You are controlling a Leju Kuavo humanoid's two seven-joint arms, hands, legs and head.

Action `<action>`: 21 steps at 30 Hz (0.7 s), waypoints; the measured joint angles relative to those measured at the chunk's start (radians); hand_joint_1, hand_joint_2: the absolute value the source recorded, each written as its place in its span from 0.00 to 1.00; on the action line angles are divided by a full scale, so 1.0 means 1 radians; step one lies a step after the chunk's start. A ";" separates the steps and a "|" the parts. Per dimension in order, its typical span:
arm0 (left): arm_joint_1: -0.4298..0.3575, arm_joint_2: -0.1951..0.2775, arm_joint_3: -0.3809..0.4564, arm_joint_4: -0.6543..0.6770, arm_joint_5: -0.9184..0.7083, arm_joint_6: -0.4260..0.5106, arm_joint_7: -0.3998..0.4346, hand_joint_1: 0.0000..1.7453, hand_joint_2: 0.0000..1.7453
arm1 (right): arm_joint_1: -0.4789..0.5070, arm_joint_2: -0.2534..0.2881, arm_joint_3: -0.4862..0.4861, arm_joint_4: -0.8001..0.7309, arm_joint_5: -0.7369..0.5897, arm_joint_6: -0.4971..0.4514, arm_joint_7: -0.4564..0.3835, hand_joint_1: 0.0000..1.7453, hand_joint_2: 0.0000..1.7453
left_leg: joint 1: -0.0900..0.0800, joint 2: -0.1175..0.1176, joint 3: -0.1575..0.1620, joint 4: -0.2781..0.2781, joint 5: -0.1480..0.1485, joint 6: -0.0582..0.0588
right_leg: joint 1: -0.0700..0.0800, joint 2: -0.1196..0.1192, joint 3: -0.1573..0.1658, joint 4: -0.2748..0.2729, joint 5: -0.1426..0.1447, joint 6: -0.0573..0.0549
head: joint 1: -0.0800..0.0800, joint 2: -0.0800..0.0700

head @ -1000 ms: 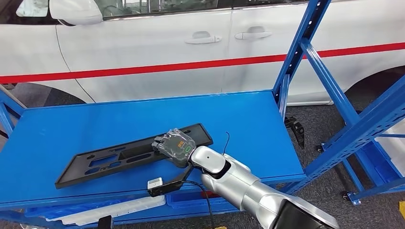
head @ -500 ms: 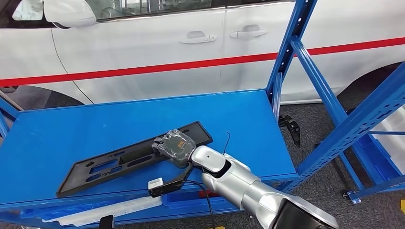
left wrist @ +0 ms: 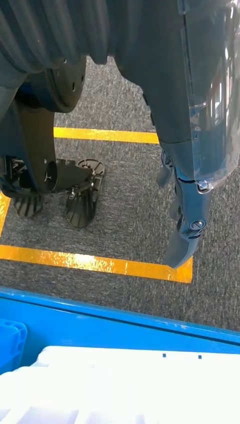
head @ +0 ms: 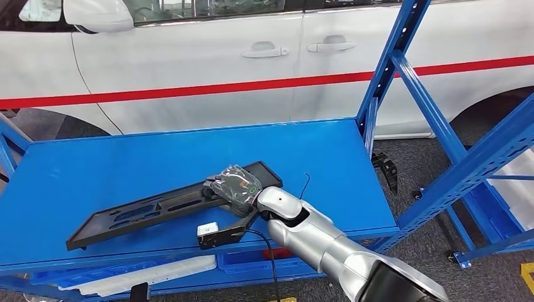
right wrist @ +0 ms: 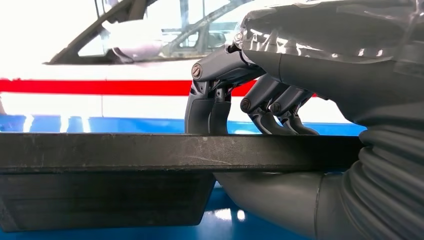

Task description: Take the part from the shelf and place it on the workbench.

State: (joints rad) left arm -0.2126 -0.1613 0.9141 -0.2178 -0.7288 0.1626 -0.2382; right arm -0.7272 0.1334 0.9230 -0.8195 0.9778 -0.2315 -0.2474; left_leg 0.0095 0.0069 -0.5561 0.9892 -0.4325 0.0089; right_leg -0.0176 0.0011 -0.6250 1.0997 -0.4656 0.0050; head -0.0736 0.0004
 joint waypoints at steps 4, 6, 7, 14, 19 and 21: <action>-0.001 0.000 0.000 0.000 0.011 0.003 -0.003 0.00 1.00 | 0.001 0.002 -0.029 -0.020 -0.109 0.044 -0.044 1.00 1.00 | -0.002 -0.002 -0.004 0.007 -0.006 -0.023 | 0.006 0.003 0.032 -0.076 0.018 -0.024 | 0.000 0.000; -0.001 0.000 0.000 0.000 0.017 0.001 -0.005 0.00 1.00 | -0.002 0.002 -0.057 -0.034 -0.208 0.093 -0.079 1.00 1.00 | 0.001 -0.001 -0.014 0.034 -0.019 -0.034 | 0.004 0.002 0.034 -0.081 0.023 -0.036 | 0.000 0.000; 0.000 0.000 0.000 0.000 0.019 0.000 -0.006 0.00 1.00 | -0.005 0.003 -0.074 -0.042 -0.265 0.124 -0.097 1.00 1.00 | 0.002 0.000 -0.031 0.076 -0.043 -0.039 | 0.002 0.002 0.035 -0.084 0.025 -0.041 | 0.000 0.000; 0.005 0.001 0.000 0.000 0.028 -0.002 -0.005 0.00 1.00 | -0.026 0.020 -0.192 -0.074 -0.680 0.389 -0.168 1.00 1.00 | 0.003 -0.001 -0.073 0.185 -0.075 -0.040 | 0.006 0.004 0.034 -0.083 0.027 -0.047 | 0.000 0.000; 0.004 0.002 0.000 0.000 0.027 -0.004 -0.005 0.00 1.00 | -0.015 0.030 -0.249 -0.079 -0.897 0.548 -0.165 1.00 1.00 | -0.010 -0.002 0.000 0.004 -0.011 -0.010 | 0.008 0.001 0.023 -0.085 0.035 -0.024 | 0.000 0.000; 0.004 0.000 0.000 0.000 0.026 -0.004 -0.004 0.00 1.00 | -0.011 0.032 -0.269 -0.083 -0.977 0.599 -0.164 1.00 1.00 | -0.004 -0.003 0.000 -0.006 -0.001 0.000 | 0.009 -0.001 0.016 -0.075 0.027 -0.014 | 0.000 0.000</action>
State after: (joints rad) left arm -0.2086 -0.1608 0.9138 -0.2178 -0.7024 0.1581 -0.2421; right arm -0.7386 0.1656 0.6541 -0.9023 0.0013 0.3677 -0.4115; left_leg 0.0050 0.0039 -0.5562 0.9833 -0.4338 0.0088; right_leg -0.0083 0.0001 -0.6089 1.0249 -0.4389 -0.0086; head -0.0738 0.0004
